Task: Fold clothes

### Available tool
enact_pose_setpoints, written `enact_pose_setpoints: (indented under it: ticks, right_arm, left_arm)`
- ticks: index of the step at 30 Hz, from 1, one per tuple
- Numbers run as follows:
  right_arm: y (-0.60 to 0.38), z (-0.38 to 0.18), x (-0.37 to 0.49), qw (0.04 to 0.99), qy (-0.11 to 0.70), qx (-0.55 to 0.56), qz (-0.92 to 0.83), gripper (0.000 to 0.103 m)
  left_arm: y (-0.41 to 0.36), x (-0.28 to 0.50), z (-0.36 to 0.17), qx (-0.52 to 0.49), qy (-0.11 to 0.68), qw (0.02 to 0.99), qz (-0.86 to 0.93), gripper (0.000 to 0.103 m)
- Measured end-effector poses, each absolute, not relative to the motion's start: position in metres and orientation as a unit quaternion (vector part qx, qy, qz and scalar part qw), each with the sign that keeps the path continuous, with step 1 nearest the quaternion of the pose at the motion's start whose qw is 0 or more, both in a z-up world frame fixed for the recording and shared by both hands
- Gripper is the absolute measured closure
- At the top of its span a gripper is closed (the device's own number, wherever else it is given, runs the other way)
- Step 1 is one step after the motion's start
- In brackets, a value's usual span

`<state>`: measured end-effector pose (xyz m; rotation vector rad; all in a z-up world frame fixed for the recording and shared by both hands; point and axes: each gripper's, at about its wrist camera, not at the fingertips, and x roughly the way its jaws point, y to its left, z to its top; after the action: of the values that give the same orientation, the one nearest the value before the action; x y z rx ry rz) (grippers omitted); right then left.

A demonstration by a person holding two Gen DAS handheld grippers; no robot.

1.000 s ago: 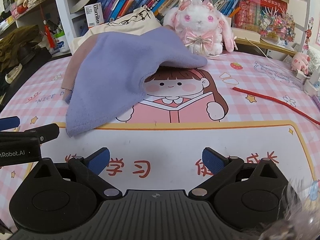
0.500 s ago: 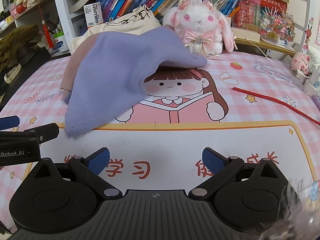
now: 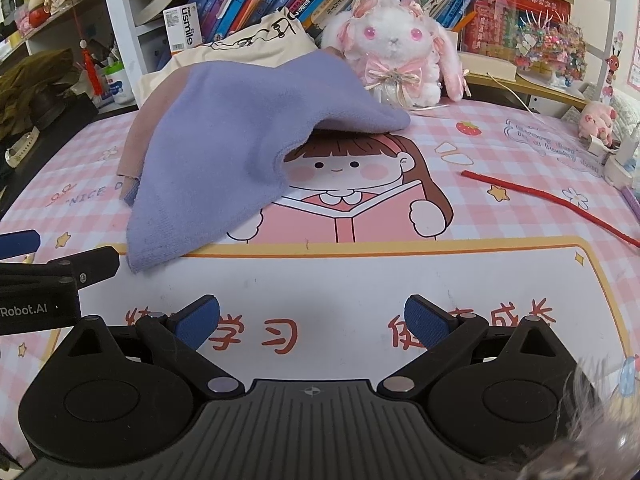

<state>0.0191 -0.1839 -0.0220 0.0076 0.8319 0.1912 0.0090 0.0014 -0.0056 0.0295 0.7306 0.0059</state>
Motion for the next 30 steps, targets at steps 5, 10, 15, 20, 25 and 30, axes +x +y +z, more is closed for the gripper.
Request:
enact_pose_setpoints:
  ticks: [5, 10, 15, 20, 25, 30]
  right_arm:
    - [-0.185, -0.024, 0.017, 0.909, 0.407, 0.006, 0.095, 0.003]
    - [-0.192, -0.024, 0.017, 0.908, 0.407, 0.007, 0.103, 0.003]
    - [-0.206, -0.023, 0.021, 0.907, 0.405, 0.004, 0.113, 0.003]
    - [-0.229, -0.021, 0.03, 0.906, 0.402, 0.0, 0.133, 0.003]
    - [-0.26, -0.019, 0.041, 0.905, 0.399, 0.002, 0.149, 0.003]
    - [-0.291, -0.022, 0.057, 0.899, 0.407, 0.028, 0.16, 0.003]
  left_arm:
    - [0.0, 0.008, -0.007, 0.018, 0.359, 0.933, 0.0, 0.0]
    - [-0.004, 0.007, -0.007, 0.011, 0.361, 0.933, 0.009, 0.0]
    - [-0.018, 0.01, -0.007, 0.004, 0.365, 0.931, 0.022, 0.0]
    - [-0.041, 0.015, -0.004, 0.003, 0.363, 0.931, 0.045, 0.0]
    - [-0.07, 0.02, -0.005, 0.005, 0.364, 0.929, 0.06, 0.0]
    - [-0.103, 0.024, -0.006, 0.039, 0.349, 0.933, 0.076, 0.0]
